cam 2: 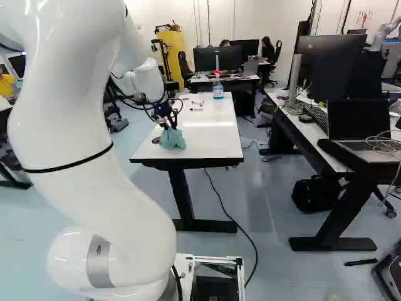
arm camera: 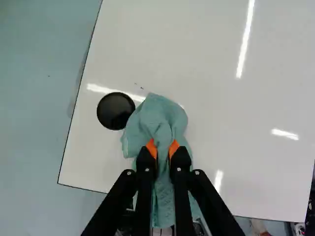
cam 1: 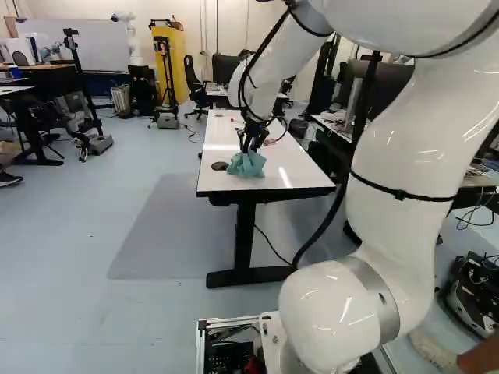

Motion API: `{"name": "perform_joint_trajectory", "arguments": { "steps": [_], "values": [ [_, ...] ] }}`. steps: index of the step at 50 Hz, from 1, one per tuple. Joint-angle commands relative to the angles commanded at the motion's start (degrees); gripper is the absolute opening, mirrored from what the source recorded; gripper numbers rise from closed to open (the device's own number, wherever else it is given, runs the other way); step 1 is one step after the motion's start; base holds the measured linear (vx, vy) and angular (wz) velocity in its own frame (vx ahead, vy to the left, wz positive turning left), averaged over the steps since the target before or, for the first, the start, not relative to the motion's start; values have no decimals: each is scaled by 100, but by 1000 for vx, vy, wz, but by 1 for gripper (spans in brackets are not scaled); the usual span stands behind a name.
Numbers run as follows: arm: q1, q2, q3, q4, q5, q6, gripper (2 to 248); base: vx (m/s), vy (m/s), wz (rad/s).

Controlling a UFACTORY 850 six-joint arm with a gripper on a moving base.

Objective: Clean the table with the green towel

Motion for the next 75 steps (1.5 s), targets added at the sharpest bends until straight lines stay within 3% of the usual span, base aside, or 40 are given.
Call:
{"name": "perform_joint_trajectory", "arguments": {
  "steps": [43, 75],
  "values": [
    [47, -461, -532, 0, 1381, 0, 46, 0, 0, 0],
    [50, -693, -509, 0, 2083, 0, 46, 0, 0, 0]
  ]
}}
